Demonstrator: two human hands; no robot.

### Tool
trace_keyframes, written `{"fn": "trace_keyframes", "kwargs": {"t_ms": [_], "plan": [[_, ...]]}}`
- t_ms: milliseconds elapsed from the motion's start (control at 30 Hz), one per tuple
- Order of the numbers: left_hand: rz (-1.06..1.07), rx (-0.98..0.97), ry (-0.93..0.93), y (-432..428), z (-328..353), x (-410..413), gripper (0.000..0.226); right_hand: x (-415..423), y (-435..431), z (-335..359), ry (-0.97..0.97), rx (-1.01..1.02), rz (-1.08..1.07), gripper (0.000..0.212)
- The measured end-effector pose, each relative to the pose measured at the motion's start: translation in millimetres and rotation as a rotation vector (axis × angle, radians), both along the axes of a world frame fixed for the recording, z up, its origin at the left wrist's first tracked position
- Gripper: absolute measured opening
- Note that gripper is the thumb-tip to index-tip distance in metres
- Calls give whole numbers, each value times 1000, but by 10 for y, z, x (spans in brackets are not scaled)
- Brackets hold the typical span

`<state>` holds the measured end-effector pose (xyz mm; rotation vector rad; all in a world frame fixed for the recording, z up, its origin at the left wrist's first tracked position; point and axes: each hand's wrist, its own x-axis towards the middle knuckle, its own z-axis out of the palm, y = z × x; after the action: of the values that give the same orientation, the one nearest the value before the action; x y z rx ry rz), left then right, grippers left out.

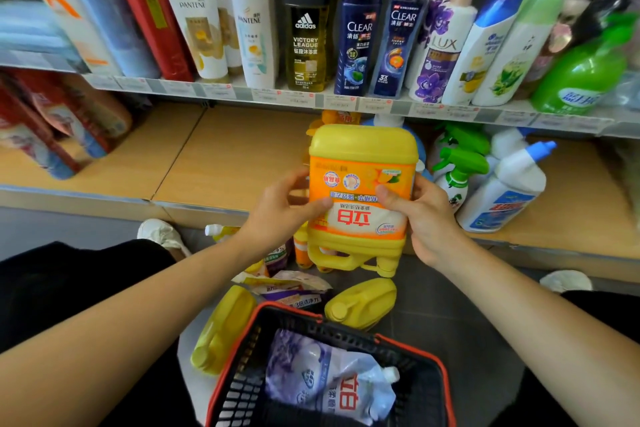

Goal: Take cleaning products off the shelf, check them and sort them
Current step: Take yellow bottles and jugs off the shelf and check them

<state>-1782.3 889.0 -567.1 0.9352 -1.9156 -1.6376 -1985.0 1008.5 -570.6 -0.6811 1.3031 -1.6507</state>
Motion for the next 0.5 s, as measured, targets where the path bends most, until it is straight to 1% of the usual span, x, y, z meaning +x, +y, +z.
{"fn": "trace_keyframes", "kwargs": {"t_ms": [67,100,167,200,233,300,400,500], "plan": [[-106,121,-93,10,-81,34,56,5,-3,37,1,1,-19,51],[-148,148,-150,23,-121,59,54,7,-1,56,1,-2,-24,50],[-212,186,-266,36,-191,121,56,9,0,85,-13,-20,-21,46],[-235,221,-293,40,-219,147,58,10,-2,99,-24,-29,-17,46],[-251,264,-280,45,-236,172,57,12,-6,111,-37,-35,-14,47],[-230,319,-179,53,-241,203,56,16,-18,113,-62,-42,4,52],[-107,304,-21,45,-186,234,57,-30,-49,119,-63,-49,63,63],[3,276,131,-42,-61,296,63,-203,-86,122,-47,-68,60,73]]}}
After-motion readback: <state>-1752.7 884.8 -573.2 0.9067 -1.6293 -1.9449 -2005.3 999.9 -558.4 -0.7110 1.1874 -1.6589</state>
